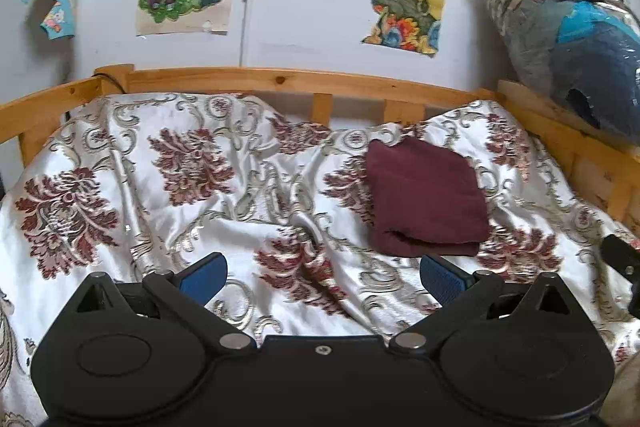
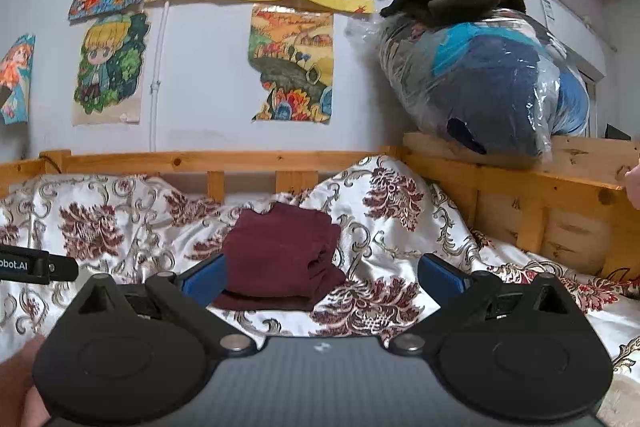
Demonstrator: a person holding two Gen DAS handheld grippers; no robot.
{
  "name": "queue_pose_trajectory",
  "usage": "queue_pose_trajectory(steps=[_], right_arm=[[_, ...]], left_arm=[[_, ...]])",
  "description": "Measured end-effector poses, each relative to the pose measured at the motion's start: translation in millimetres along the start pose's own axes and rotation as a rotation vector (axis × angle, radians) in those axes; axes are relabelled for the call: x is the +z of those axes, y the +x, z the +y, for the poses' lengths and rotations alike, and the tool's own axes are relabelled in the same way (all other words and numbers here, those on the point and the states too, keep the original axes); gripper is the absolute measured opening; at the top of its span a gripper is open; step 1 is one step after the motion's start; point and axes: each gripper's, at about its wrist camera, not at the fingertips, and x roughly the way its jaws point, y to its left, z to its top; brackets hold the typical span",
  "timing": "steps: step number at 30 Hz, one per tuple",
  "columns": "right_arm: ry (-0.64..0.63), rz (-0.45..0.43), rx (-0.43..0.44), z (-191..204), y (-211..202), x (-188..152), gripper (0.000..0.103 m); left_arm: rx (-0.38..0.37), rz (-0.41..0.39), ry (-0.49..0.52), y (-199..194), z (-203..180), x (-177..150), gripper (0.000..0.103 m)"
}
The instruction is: Fold small clothes
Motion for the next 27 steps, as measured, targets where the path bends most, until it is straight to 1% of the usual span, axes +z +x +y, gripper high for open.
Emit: queue_pose_trajectory(steps=[3, 6, 18, 27], right_arm=[[-0.013, 0.031, -0.008, 3.0, 5.4, -4.3, 0.103], [-0.016, 0.043, -0.008, 3.8, 8.6, -5.8, 0.103], [0.000, 0.060, -0.010, 0.4, 12.8, -8.4, 0.103], [-0.003, 0.065, -0.011, 0.3, 13.9, -8.8, 0.103]], left_arm=[[0.025, 0.023, 0.001, 5.8, 2.9, -2.1, 0.102], [0.028, 0.039, -0.001, 8.5, 3.6, -2.5, 0.102], [0.034, 0.041, 0.042, 11.4, -1.1, -7.3, 0.102], [0.031, 0.045, 0.037, 11.5, -1.1, -7.4, 0.102]])
